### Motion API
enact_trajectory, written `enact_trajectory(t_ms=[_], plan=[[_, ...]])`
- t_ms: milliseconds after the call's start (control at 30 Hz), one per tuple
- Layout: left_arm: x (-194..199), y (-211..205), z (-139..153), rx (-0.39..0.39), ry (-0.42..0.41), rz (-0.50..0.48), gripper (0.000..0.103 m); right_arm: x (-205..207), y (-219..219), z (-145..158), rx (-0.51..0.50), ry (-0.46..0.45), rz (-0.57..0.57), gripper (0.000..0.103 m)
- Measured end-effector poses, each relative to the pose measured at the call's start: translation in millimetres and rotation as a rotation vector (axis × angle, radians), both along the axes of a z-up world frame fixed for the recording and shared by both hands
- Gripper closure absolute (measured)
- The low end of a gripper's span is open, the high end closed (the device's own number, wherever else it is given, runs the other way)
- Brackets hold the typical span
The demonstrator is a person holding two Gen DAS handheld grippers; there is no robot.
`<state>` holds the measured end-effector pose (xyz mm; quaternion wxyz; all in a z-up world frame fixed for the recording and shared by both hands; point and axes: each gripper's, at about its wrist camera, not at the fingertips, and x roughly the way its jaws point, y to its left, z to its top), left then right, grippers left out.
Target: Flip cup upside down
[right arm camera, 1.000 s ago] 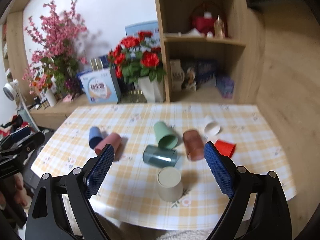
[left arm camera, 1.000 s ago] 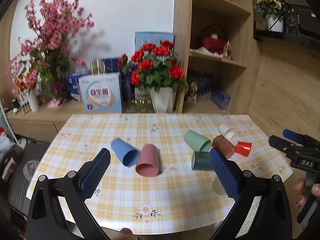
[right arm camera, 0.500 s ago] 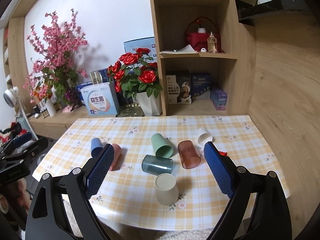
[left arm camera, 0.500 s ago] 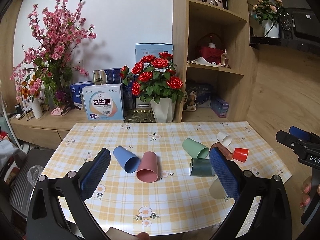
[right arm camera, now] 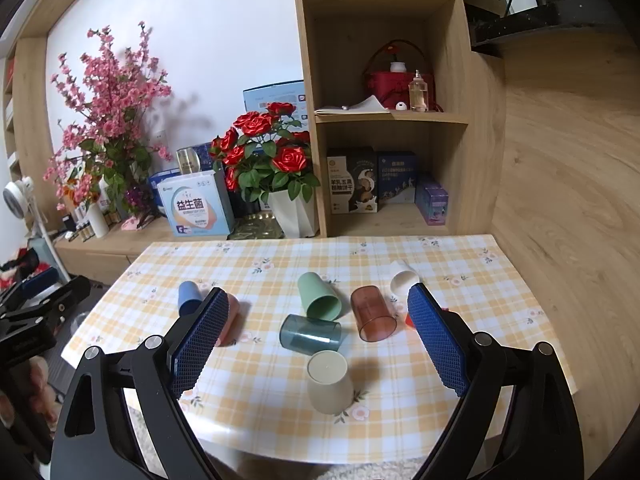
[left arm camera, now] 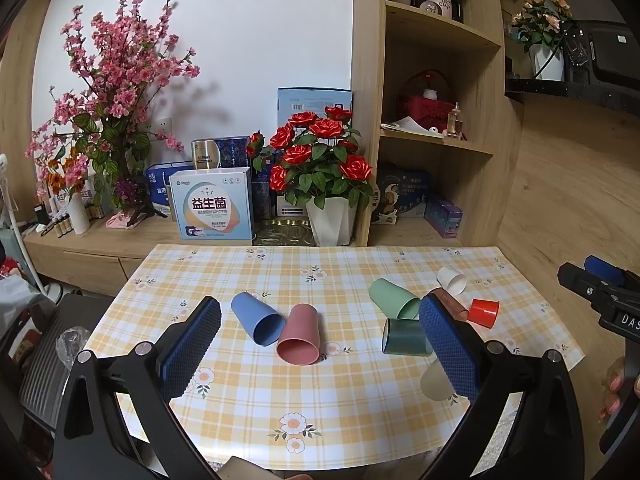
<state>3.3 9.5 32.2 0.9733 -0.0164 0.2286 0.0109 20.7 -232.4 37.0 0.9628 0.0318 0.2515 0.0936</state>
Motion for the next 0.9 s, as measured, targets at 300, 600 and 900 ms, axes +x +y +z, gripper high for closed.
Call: enact_trajectory(t_ms=[300,600,900], plan=[[-1.2,2.6,0.8,-0.014,0.002,0.007,0.006,1.3,-2.5,1.8,-0.001,-0.008,-0.011,0.015],[-1.0,2.5,-0.6,-0.014,-0.005,0.013,0.006,2.5,-3.4,1.2,-0.002,-0.01,-0.017,0.015],[-2.1,1.6,0.4,-0.005,-0.015,0.023,0.006,1.9,-5.0,0.8,-0.001,-0.019,-0.018,0.015]])
